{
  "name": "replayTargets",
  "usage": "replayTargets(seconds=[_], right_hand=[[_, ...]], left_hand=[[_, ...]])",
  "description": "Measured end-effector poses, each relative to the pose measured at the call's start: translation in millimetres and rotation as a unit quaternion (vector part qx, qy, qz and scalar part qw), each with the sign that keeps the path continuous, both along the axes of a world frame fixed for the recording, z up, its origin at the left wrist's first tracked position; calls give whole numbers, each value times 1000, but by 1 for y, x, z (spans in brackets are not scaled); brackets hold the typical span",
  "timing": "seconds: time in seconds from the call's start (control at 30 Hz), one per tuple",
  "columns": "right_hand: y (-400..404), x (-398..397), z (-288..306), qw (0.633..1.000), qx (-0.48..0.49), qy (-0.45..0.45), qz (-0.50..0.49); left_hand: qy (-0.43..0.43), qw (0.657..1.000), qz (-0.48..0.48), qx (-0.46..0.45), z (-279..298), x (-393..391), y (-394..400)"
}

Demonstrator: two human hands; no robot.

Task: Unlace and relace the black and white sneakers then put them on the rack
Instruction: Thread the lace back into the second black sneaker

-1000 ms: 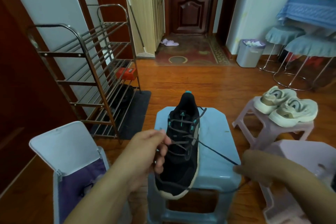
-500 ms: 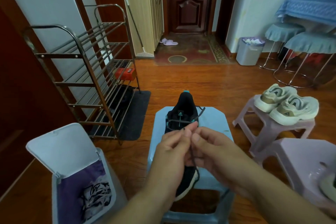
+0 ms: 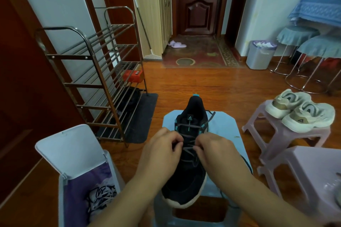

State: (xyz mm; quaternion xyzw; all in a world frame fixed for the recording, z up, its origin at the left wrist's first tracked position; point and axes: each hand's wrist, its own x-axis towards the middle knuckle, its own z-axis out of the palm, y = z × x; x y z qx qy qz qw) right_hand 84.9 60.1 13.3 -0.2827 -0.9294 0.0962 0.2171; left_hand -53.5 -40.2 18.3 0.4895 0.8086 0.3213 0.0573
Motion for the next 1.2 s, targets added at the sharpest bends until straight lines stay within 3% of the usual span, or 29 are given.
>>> replayTargets(seconds=[0.3, 0.37, 0.57, 0.73, 0.93, 1.2], right_hand=[[0, -12, -1, 993, 105, -42, -21], [0, -14, -5, 996, 82, -11, -28], [-9, -15, -21, 981, -113, 132, -86], [-14, -25, -21, 984, -60, 111, -122], [-11, -26, -16, 992, -30, 91, -87], [-4, -23, -19, 990, -29, 101, -90]], left_hand=[[29, 999, 15, -2, 4, 1, 5], [21, 1000, 20, 0, 3, -1, 5], [-10, 1000, 28, 0, 0, -7, 6], [-14, 999, 21, -21, 0, -10, 9], [1, 999, 27, -37, 1, -13, 12], [91, 994, 58, 31, -7, 0, 14]])
